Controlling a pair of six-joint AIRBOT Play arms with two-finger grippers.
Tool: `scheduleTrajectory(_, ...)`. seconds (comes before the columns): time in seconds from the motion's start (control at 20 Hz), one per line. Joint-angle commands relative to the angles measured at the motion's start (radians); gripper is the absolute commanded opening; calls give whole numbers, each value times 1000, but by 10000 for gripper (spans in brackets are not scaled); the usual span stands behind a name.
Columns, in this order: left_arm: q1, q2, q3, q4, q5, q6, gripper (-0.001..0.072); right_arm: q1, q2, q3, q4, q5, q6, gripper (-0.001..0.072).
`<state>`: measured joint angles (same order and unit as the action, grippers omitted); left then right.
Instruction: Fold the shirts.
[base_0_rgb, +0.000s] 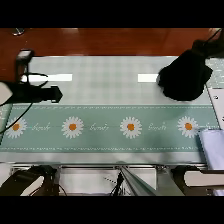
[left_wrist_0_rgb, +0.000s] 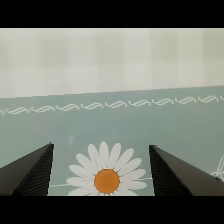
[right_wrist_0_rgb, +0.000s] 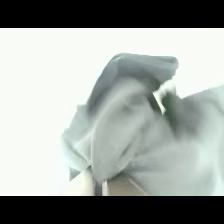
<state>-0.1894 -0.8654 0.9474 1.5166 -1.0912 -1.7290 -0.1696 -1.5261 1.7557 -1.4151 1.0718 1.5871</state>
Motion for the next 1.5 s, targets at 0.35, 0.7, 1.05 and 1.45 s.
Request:
scheduleTrajectory(0.35,46,342,-351,-101,11,-19,704,301,352,360,70,-77,-134,21)
scheduleTrajectory(0.7,46,340,-363,-156,71,-19,704,492,400,226,150,195,-186,21)
scheduleTrajectory(1.05,46,340,-363,-162,83,-19,704,780,398,-336,157,7,-58,22)
scheduleTrajectory(1.45,45,323,-367,-334,111,5,704,877,217,-596,353,-167,-18,502)
